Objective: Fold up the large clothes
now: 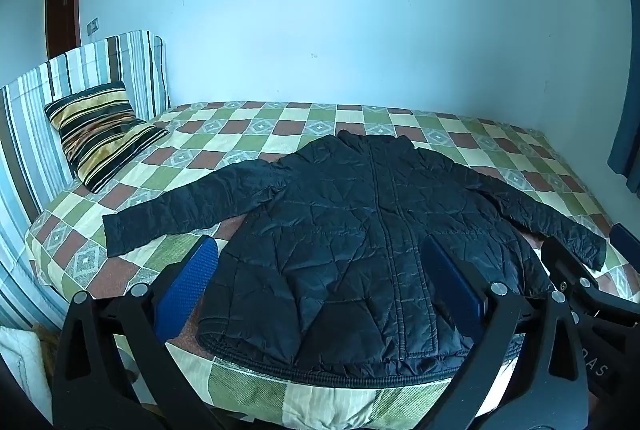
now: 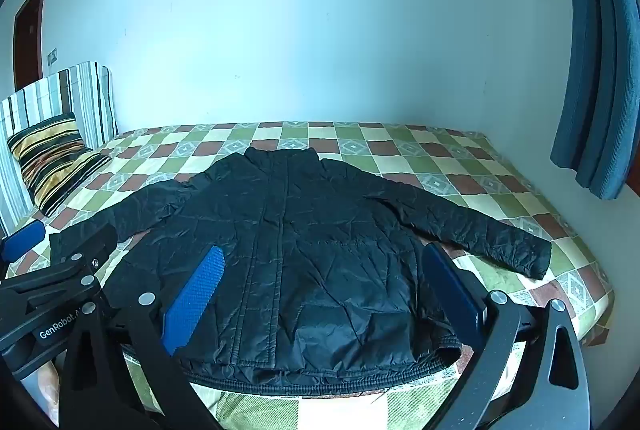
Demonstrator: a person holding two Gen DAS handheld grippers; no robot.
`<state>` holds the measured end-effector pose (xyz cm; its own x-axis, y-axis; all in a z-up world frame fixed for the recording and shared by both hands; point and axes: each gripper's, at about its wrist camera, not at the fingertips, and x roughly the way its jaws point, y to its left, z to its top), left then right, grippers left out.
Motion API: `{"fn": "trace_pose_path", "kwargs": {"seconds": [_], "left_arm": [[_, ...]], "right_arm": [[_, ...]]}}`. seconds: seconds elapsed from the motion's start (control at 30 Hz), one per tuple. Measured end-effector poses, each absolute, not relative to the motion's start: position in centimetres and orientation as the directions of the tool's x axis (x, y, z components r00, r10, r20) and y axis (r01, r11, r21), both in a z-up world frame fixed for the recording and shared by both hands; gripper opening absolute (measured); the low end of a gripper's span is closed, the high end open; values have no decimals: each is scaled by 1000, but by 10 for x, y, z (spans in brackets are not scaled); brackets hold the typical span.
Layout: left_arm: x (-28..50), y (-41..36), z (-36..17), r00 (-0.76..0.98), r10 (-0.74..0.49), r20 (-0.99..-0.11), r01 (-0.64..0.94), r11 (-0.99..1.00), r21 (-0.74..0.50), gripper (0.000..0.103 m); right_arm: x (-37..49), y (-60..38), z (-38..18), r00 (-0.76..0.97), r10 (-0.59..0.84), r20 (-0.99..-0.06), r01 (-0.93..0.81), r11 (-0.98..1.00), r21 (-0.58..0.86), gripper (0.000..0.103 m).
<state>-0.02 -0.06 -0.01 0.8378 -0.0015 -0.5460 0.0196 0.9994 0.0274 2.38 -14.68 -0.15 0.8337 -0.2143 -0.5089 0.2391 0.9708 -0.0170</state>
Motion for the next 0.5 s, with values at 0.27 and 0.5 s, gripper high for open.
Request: {"fn": "trace_pose_path", "kwargs": {"seconds": [0.27, 0.5], "left_arm": [[0, 0, 0, 836, -6, -548, 18, 1000, 18, 101], [-1, 2, 0, 836, -5, -549, 18, 1000, 17, 101]], "right_arm": [[24, -147, -3, 834, -212, -509, 239, 971, -14, 98], [24, -146, -4, 835, -211, -508, 238, 971, -12, 98]]}}
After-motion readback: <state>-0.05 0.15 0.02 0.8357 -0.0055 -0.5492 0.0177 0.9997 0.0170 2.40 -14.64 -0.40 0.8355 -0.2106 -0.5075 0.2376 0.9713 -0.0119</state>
